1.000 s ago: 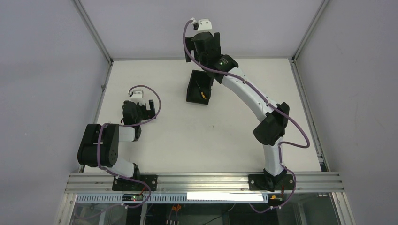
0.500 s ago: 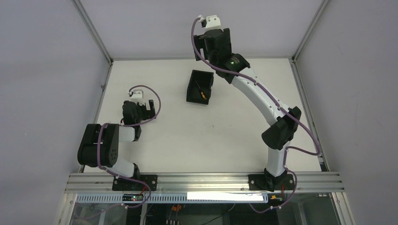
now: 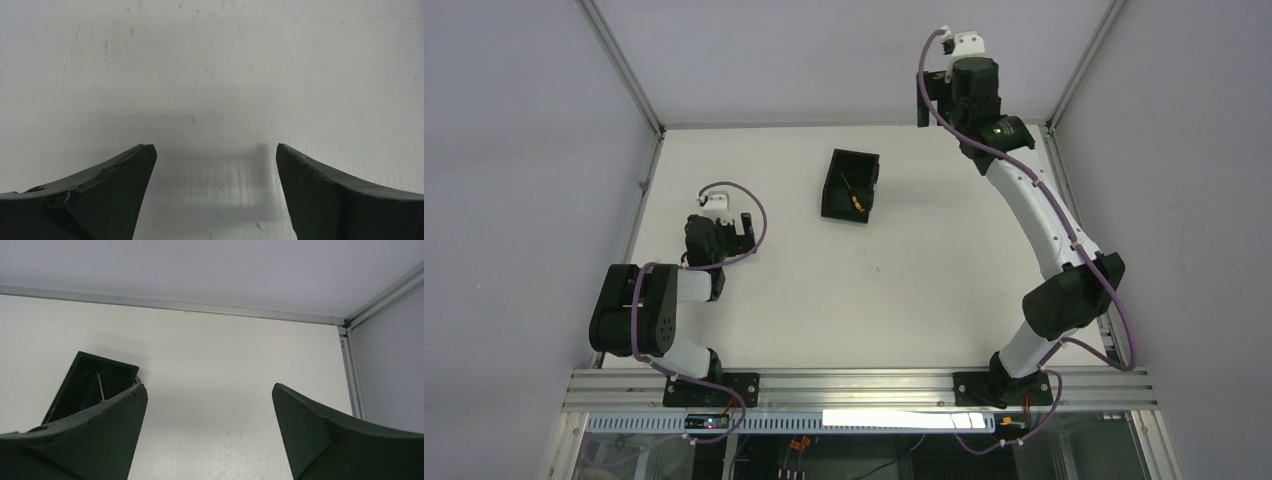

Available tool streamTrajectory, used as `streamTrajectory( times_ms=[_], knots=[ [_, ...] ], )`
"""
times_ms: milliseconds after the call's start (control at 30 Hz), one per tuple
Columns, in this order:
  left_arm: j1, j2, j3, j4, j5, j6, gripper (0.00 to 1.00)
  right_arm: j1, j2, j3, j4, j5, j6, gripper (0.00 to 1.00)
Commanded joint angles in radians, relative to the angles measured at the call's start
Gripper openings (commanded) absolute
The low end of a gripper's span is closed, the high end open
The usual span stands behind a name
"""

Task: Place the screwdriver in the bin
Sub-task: Reset both arms

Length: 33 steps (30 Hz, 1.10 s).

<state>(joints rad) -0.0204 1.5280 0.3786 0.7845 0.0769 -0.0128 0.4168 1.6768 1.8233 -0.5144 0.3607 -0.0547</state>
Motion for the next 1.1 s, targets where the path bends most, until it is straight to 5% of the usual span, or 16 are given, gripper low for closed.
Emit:
streamTrajectory(
  times_ms=[0, 500, 1067],
  knots=[
    [-0.009, -0.02, 0.0, 0.028, -0.02, -0.004, 0.99, -0.099, -0.117, -0.043, 0.04, -0.132, 0.007, 0.99],
    [-0.009, -0.021, 0.0, 0.028, -0.02, -0.004, 0.99, -0.381, -0.16, -0.11, 0.016, -0.416, 0.021, 0.99],
    [-0.009, -0.02, 0.0, 0.028, -0.02, -0.004, 0.99, -0.405, -0.149, -0.12, 0.01, -0.417, 0.026, 0.99]
  ],
)
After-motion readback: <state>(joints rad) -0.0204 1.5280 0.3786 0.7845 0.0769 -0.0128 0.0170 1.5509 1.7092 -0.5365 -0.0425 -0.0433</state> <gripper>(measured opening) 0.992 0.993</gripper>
